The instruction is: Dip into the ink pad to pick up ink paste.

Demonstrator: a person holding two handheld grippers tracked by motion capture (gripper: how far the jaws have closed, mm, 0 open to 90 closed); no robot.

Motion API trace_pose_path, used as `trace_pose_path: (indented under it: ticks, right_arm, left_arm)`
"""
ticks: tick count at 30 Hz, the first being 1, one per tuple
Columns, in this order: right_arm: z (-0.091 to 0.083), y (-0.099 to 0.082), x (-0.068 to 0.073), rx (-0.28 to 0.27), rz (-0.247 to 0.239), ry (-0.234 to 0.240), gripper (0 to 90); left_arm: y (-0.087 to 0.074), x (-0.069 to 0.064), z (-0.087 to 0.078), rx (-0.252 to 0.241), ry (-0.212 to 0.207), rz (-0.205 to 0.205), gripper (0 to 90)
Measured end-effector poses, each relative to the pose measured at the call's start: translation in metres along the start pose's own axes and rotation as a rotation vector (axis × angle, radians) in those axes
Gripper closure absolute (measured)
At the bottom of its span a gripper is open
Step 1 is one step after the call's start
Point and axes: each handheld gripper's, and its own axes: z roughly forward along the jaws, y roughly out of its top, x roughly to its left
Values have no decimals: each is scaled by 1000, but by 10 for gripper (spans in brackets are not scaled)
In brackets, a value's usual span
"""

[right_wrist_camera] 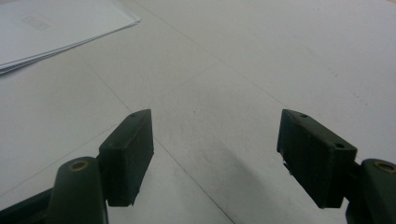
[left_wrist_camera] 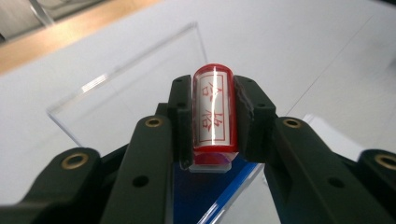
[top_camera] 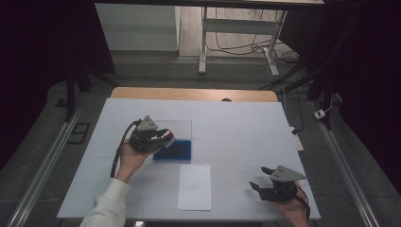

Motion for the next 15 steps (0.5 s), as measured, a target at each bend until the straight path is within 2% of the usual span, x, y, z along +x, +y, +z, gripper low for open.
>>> trace_pose_path:
  ticks: [4,8,15]
  right_arm:
    - [1,0,1,-9,2,-2,267]
    - [1,0,1,-4,0,-2,267]
    - [2,-1,-1,0,-3,0,268]
  left_arm:
    - [5,-2,-8,-9,-4,14,699]
    - [5,-1,-11,-12,-13,3,699]
    - [1,-1,0,41,-9,18,699]
